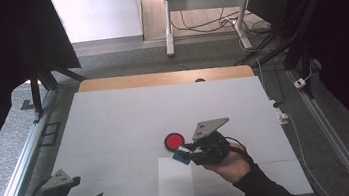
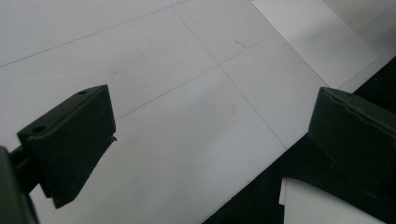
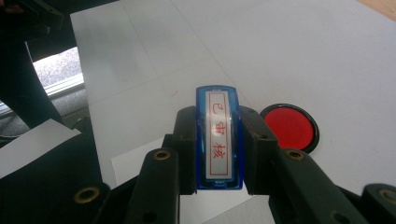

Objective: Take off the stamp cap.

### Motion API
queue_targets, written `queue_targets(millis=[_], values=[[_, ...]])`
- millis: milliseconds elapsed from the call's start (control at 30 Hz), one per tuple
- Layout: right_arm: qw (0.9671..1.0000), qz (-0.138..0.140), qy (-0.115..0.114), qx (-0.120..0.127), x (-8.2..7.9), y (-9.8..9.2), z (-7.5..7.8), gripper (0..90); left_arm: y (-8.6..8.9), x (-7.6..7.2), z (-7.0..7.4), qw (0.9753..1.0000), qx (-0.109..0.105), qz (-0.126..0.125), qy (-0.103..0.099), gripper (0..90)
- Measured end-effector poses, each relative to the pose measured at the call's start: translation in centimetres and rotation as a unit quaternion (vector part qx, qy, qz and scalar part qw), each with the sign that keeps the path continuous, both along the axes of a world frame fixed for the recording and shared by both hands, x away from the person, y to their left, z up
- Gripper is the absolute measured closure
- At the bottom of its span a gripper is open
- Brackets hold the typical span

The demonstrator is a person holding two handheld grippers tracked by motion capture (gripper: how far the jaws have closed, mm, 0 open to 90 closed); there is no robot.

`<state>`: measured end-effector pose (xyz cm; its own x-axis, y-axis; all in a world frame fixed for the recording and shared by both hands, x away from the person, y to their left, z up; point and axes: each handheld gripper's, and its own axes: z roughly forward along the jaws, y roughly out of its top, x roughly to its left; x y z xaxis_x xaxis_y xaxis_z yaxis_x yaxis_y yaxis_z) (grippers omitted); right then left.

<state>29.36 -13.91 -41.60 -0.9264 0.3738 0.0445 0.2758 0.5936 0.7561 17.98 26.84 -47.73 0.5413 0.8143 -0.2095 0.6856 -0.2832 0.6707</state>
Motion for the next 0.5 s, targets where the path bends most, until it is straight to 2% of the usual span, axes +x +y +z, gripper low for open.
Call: queue_targets(millis=[100,300,500], values=[[1.0000,0.001,-0.001,0.000,-0.1,0.0,0.1,70.9,-0.2,0.1,0.1,1.0000,-0.006,-0.007,-0.003,0.2],[1.0000,0.005,-0.001,0.001,-0.2,0.1,0.1,70.9,-0.9,0.5,0.2,0.9990,-0.017,-0.040,-0.009,0.0],[0.9999,0.006,0.001,0.009,-0.2,0.0,0.3,70.9,-1.5,1.1,0.1,0.9978,-0.019,-0.061,-0.017,0.0]])
